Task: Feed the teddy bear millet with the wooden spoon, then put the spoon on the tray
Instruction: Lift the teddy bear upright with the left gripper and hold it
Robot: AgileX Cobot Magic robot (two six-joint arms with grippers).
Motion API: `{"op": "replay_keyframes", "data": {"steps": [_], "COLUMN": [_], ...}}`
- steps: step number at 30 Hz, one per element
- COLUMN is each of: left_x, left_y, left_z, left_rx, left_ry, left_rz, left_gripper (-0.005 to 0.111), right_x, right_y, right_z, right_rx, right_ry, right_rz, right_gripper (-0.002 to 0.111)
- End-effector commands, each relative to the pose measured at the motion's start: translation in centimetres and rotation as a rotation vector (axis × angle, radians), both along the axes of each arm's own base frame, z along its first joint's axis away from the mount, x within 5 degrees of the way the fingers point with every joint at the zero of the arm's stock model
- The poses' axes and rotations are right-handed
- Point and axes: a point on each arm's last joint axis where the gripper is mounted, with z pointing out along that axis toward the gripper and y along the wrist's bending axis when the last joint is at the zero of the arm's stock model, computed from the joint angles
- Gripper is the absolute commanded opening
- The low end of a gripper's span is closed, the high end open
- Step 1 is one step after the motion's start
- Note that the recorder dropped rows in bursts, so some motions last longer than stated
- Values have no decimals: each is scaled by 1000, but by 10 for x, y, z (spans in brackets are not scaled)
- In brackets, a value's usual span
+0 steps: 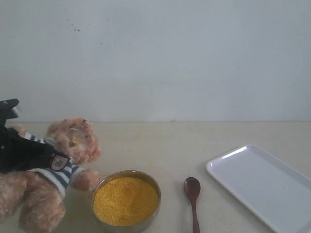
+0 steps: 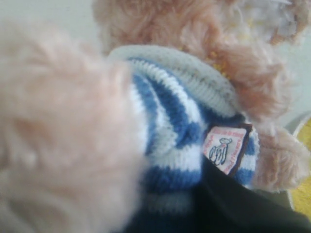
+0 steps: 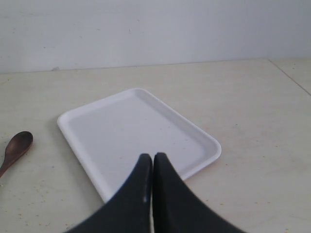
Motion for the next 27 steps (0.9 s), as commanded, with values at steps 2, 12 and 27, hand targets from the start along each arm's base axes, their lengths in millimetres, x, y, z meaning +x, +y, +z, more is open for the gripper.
{"op": "replay_keyframes", "data": {"steps": [2, 12, 27], "left_x": [8, 28, 36], "left_y": [-8, -9, -6], "left_z": [14, 43, 56], "left_rx": [-61, -193, -119], "left_ry": [-70, -177, -251], "left_rz": [-70, 17, -10], "left_gripper": [4, 4, 4], "right_x": [0, 0, 0], "right_y": [0, 0, 0], "right_z": [2, 2, 2], "right_rx": [-5, -5, 8], "right_ry": [-16, -16, -16], "right_rz": [-1, -1, -2], "right_gripper": [0, 0, 0]}}
